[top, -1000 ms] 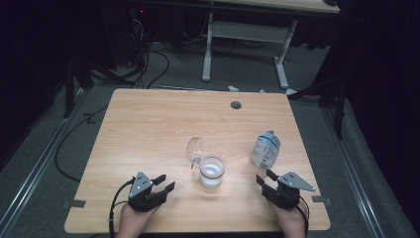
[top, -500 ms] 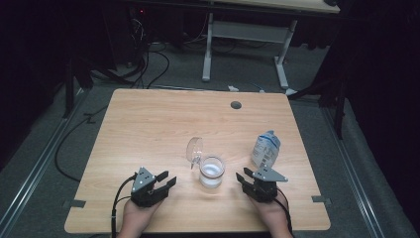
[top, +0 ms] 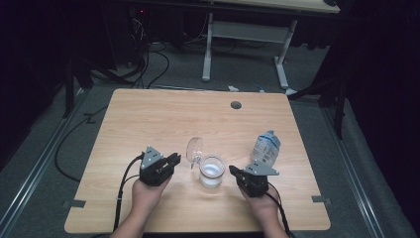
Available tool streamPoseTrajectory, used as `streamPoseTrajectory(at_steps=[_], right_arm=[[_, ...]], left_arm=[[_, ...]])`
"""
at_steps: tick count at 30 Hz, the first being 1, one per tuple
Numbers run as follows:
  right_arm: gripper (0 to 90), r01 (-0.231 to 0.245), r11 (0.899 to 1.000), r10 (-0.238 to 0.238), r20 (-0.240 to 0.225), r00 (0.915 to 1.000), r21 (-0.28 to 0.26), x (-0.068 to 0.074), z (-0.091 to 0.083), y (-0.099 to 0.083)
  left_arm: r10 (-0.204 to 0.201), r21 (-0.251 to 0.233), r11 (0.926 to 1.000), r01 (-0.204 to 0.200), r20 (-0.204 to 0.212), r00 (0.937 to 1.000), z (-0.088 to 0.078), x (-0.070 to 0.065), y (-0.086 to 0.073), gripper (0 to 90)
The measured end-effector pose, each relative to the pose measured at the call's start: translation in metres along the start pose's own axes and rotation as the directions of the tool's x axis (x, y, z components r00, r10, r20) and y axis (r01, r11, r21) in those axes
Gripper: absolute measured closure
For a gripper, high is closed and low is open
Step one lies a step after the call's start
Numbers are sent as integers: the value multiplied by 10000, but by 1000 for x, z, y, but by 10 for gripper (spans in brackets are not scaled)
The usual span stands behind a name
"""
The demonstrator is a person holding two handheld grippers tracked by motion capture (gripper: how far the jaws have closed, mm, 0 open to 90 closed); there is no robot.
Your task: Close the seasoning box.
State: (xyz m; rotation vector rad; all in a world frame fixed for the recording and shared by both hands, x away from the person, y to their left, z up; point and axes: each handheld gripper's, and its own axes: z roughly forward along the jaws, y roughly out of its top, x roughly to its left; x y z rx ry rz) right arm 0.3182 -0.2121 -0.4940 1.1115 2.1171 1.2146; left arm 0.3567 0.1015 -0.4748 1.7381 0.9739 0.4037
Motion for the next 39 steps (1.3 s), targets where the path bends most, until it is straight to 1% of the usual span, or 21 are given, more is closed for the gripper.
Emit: streamPoseTrajectory(at_steps=[1, 3, 7, 10, 18, 20, 24, 28, 31, 34, 36, 39], right_arm=[[900, 123, 9999, -123, 12, 9999, -22, 3, -1, 0], [900, 352, 9994, -352, 104, 9993, 7, 8, -2, -1], [900, 383, 9992, -384, 127, 9992, 123, 11, -3, -3], [900, 421, 9990, -422, 69, 9991, 148, 13, -4, -5], [900, 622, 9979, -622, -9, 9981, 156, 21, -1, -3], [900, 671, 9976, -673, 96, 9977, 161, 22, -1, -3], [900, 665, 9977, -667, 83, 9977, 162, 22, -2, -3], [900, 664, 9977, -665, 44, 9978, 149, 22, -2, -4], [900, 685, 9975, -685, 30, 9976, 154, 22, -2, -4], [900, 664, 9976, -664, 39, 9978, 180, 22, -2, -4], [900, 630, 9979, -631, 82, 9980, 155, 20, -3, -4], [900, 473, 9989, -474, 159, 9988, 59, 17, -3, -2]], left_arm=[[102, -80, 9999, -102, -37, 9999, 1, -3, 3, 834], [164, -185, 9997, -165, -36, 9999, 2, -7, 8, 857], [199, -348, 9992, -195, 94, 9998, 3, -13, 15, 880], [269, -365, 9990, -262, 189, 9995, 4, -16, 17, 883], [347, -441, 9985, -329, 403, 9986, 6, -24, 17, 889], [403, -435, 9983, -382, 495, 9980, 8, -28, 16, 889], [549, -330, 9981, -527, 699, 9960, 13, -36, 14, 889], [612, -260, 9979, -594, 747, 9953, 17, -40, 11, 888], [734, -224, 9971, -721, 657, 9951, 16, -40, 10, 887], [790, -249, 9967, -778, 505, 9956, 10, -36, 6, 877], [729, -183, 9972, -723, 346, 9967, 5, -31, -1, 866], [813, 68, 9967, -814, 31, 9967, -3, -21, -14, 836]])
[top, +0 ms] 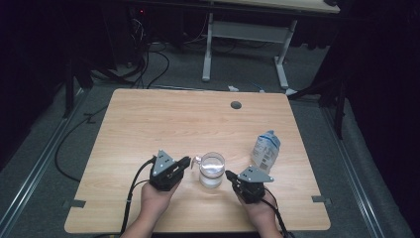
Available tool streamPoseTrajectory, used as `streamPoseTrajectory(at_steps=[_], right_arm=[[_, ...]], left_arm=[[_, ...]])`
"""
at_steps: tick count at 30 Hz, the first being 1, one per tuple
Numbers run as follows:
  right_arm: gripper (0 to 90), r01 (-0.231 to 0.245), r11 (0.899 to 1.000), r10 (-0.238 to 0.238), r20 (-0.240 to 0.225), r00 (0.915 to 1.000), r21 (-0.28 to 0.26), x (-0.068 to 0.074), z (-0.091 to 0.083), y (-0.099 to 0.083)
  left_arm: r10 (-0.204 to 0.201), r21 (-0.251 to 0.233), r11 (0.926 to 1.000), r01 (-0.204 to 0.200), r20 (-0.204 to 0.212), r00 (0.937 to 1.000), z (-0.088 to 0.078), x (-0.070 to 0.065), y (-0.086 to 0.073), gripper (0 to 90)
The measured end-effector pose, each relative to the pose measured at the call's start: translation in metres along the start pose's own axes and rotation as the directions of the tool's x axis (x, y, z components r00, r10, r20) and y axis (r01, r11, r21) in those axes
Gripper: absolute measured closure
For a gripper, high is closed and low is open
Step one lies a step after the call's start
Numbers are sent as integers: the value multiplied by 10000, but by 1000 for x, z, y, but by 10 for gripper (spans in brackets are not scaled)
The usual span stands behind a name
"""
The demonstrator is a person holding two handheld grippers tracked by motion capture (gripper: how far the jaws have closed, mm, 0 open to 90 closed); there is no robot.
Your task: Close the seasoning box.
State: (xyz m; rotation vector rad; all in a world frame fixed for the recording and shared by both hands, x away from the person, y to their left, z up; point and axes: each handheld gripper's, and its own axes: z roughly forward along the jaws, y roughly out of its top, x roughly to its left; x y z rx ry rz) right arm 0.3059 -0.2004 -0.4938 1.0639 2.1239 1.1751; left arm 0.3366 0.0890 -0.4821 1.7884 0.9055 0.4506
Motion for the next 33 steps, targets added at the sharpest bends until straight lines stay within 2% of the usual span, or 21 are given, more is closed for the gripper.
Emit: streamPoseTrajectory(at_steps=[4, 5, 8, 9, 10, 11, 13, 15, 18, 27, 33], right_arm=[[900, -71, 9999, 72, 157, 9999, -78, -7, 3, 4], [900, -104, 9999, 106, 170, 9998, -100, -8, 4, 5], [900, -124, 9999, 126, 203, 9997, -98, -12, 9, 9], [900, -77, 9999, 79, 240, 9997, -107, -12, 10, 9], [900, -10, 9999, 13, 295, 9996, -114, -12, 11, 10], [900, -21, 9999, 24, 274, 9996, -129, -12, 11, 11], [900, 31, 9998, -26, 252, 9997, -171, -11, 12, 12], [900, 147, 9998, -143, 335, 9993, -127, -8, 11, 12], [900, 101, 9999, -98, 264, 9996, -132, -8, 10, 11], [900, 155, 9998, -154, 139, 9998, -126, -4, 6, 7], [900, 348, 9993, -348, -6, 9994, -137, 4, 4, 6]], left_arm=[[482, 627, 9971, -434, -771, 9959, -12, 15, -21, 766], [124, 579, 9983, -69, -952, 9954, -14, 18, -28, 739], [-52, 956, 9953, 181, -1334, 9910, -24, 30, -41, 652], [-220, 922, 9951, 356, -1444, 9893, -27, 34, -45, 626], [156, 1246, 9922, 34, -1505, 9885, -33, 39, -48, 608], [29, 1185, 9928, 159, -1566, 9877, -37, 43, -52, 592], [-411, 1108, 9922, 576, -1454, 9885, -45, 52, -57, 564], [-338, 1183, 9916, 520, -1509, 9880, -51, 56, -57, 533], [-543, 817, 9944, 677, -1554, 9864, -58, 59, -60, 529], [-363, 809, 9956, 480, -1403, 9894, -50, 56, -63, 528], [-555, 652, 9957, 654, -1435, 9881, -53, 59, -61, 528]])
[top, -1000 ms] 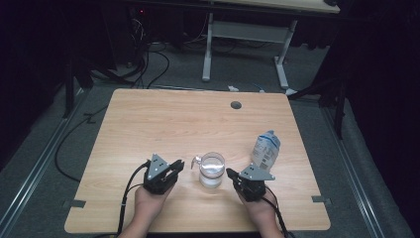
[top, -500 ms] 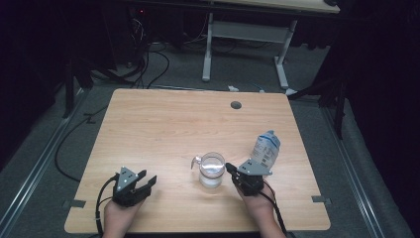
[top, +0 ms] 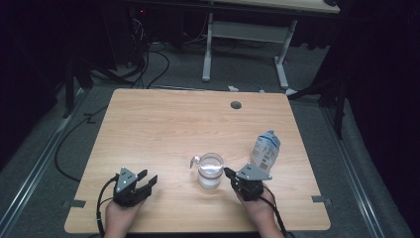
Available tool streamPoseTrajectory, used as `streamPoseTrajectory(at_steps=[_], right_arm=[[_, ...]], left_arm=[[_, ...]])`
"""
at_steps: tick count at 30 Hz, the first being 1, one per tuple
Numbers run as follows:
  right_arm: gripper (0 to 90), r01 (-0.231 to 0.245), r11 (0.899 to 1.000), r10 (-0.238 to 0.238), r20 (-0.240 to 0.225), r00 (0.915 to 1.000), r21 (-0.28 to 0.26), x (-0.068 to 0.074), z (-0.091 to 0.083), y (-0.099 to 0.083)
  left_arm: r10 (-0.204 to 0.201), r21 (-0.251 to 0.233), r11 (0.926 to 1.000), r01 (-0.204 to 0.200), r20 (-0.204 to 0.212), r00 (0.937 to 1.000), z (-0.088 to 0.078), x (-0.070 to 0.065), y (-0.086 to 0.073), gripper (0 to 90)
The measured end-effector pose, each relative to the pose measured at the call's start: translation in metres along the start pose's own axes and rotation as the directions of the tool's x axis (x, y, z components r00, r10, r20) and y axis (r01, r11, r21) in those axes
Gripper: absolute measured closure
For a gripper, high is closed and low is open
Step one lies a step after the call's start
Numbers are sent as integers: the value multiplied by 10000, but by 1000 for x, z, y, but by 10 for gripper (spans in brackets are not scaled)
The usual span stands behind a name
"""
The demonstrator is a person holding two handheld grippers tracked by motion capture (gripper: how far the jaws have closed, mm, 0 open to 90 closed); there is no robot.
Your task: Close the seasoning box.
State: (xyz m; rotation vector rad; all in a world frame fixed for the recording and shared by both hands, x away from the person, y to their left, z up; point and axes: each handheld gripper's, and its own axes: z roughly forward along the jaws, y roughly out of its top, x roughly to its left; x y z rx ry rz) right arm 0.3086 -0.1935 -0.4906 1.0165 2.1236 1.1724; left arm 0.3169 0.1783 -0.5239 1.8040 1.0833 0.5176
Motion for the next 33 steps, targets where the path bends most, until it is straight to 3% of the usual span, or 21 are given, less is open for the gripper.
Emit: streamPoseTrajectory(at_steps=[10, 17, 21, 27, 33], right_arm=[[900, 528, 9986, -526, -750, 9958, 9, 27, 1, 1], [900, 142, 9998, -146, -283, 9995, -140, 14, 5, 6], [900, 4, 10000, -6, -328, 9995, -63, 8, 15, 6], [900, 78, 9999, -81, -336, 9994, -71, 11, 16, 6], [900, 293, 9994, -304, -598, 9977, -185, 23, 8, 5]], left_arm=[[-84, -47, 10000, 84, 37, 10000, -1, 2, 0, 527], [-204, -38, 9998, 204, -28, 9998, -4, 5, -2, 527], [-254, -63, 9997, 253, -146, 9996, -7, 7, -4, 527], [-423, -134, 9990, 420, -235, 9988, -12, 11, -4, 528], [-427, -166, 9990, 424, -194, 9989, -11, 11, -3, 528]])
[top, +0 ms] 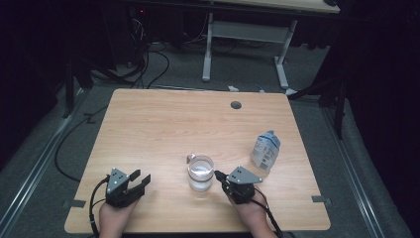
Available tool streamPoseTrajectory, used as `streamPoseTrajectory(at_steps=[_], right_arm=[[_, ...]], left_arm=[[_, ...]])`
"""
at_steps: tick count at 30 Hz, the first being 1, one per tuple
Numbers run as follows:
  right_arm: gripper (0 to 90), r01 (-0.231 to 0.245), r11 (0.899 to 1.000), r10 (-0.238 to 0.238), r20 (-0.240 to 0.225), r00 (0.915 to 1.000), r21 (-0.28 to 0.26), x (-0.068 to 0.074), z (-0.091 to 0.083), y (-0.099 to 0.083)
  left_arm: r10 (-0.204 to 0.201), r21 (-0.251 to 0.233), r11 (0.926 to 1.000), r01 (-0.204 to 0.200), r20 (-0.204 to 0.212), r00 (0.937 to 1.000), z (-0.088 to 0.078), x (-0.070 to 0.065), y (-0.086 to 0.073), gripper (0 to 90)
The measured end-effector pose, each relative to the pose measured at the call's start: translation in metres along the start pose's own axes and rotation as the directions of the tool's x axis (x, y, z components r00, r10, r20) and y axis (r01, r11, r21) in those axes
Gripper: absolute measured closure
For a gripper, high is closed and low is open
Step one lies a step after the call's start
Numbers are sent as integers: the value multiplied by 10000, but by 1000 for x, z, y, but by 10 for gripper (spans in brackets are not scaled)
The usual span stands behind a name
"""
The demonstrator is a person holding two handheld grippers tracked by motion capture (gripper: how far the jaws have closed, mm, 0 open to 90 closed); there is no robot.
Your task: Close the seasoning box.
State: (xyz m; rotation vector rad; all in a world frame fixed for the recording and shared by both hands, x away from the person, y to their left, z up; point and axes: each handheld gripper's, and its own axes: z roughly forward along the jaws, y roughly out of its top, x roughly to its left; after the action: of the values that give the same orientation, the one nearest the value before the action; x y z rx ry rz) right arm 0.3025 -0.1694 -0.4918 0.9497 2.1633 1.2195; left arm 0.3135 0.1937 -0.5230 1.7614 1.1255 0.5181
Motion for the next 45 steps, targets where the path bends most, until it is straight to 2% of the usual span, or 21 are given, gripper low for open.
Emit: streamPoseTrajectory(at_steps=[10, 19, 24, 30, 34, 37, 45], right_arm=[[900, 484, 9988, -491, -732, 9961, -115, 28, 6, 5], [900, 629, 9978, -650, -1145, 9913, -217, 41, 14, 9], [900, 687, 9974, -708, -1129, 9911, -224, 42, 15, 10], [885, 528, 9983, -548, -904, 9944, -245, 32, 10, 8], [827, 254, 9995, -267, -651, 9975, -196, 20, 7, 4], [779, -129, 9998, 122, -431, 9990, -165, 7, 6, -1], [617, -815, 9966, 823, 622, 9947, -154, -28, -11, -16]], left_arm=[[-75, -8, 10000, 75, -44, 10000, -2, 3, 0, 529], [-118, 9, 9999, 118, -102, 9999, -3, 4, -2, 529], [-85, 35, 10000, 85, -77, 9999, -3, 4, -2, 529], [-84, 50, 10000, 84, -36, 10000, -2, 4, -2, 528], [-88, 53, 9999, 88, 0, 10000, -1, 3, -2, 529], [-40, 92, 9999, 40, 46, 10000, 0, 3, -1, 529], [56, 135, 9999, -59, 226, 9997, 6, -1, 1, 529]])
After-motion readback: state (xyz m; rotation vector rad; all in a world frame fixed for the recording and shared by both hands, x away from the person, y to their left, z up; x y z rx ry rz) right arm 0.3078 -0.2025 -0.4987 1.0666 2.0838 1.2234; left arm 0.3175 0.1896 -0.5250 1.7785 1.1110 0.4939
